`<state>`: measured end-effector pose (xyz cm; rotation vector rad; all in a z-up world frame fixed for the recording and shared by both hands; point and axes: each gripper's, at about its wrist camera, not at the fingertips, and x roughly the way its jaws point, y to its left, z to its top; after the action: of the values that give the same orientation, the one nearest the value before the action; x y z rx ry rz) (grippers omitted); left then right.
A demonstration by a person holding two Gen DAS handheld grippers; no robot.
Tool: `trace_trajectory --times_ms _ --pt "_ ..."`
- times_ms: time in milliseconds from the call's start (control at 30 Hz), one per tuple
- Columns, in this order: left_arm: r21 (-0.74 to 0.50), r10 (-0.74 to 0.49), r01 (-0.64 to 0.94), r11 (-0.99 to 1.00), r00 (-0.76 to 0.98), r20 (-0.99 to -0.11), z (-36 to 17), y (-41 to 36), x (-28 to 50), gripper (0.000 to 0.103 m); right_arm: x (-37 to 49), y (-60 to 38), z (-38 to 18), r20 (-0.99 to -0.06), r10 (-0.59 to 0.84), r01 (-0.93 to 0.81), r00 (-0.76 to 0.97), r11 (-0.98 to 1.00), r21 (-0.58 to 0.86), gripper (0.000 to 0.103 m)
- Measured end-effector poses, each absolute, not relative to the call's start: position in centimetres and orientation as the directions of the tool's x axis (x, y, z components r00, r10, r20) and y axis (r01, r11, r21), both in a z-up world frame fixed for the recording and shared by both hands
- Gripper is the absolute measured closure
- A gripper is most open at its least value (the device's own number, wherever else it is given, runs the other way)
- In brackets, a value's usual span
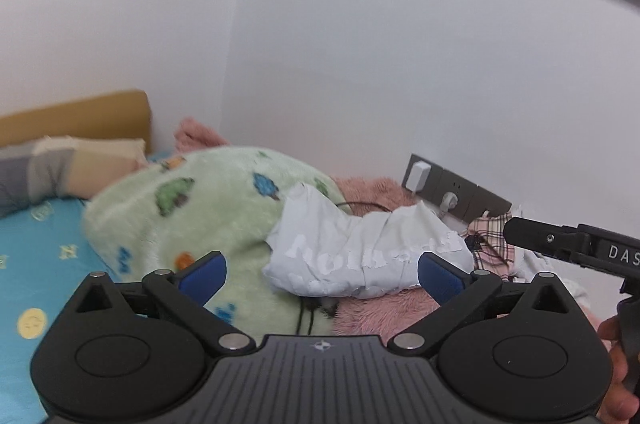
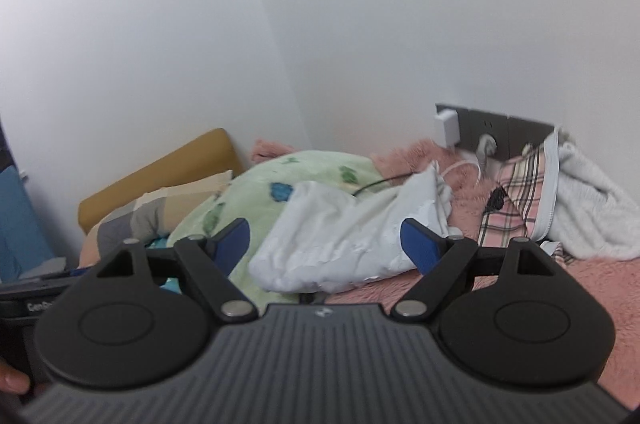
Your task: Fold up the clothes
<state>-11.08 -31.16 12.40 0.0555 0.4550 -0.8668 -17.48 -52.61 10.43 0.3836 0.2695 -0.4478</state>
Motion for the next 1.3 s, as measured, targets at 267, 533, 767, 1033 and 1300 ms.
trace_trajectory --times_ms 267,533,767,1033,1300 --pt "-0.027 -0.697 0.730 0.683 0.640 -0.323 13.7 -26.7 -16.5 0.000 -20.9 -48.4 11.0 -0.281 -0.350 0.421 0.893 0.872 0.251 0.018" --pt "-0.038 -0.712 0.727 0.686 0.658 -0.245 13.1 -23.6 -18.2 0.000 -21.8 -45.1 10.1 -0.229 -0.371 0.417 0.900 0.885 0.206 0.019" --pt "-0.062 -0.706 0.710 0.701 0.679 -0.202 11.8 -21.8 -17.6 0.000 -20.9 -42.3 8.8 -0.184 -0.393 0.424 0.901 0.888 0.179 0.019" --pt "-0.074 -0.686 0.687 0.723 0.701 -0.197 10.8 -21.0 -16.4 0.000 -19.6 -40.9 8.4 -0.173 -0.397 0.421 0.901 0.897 0.135 0.019" --pt "-0.073 -0.678 0.679 0.730 0.708 -0.197 10.8 -20.6 -16.4 0.000 -19.6 -40.5 8.2 -0.175 -0.403 0.427 0.898 0.894 0.132 0.019"
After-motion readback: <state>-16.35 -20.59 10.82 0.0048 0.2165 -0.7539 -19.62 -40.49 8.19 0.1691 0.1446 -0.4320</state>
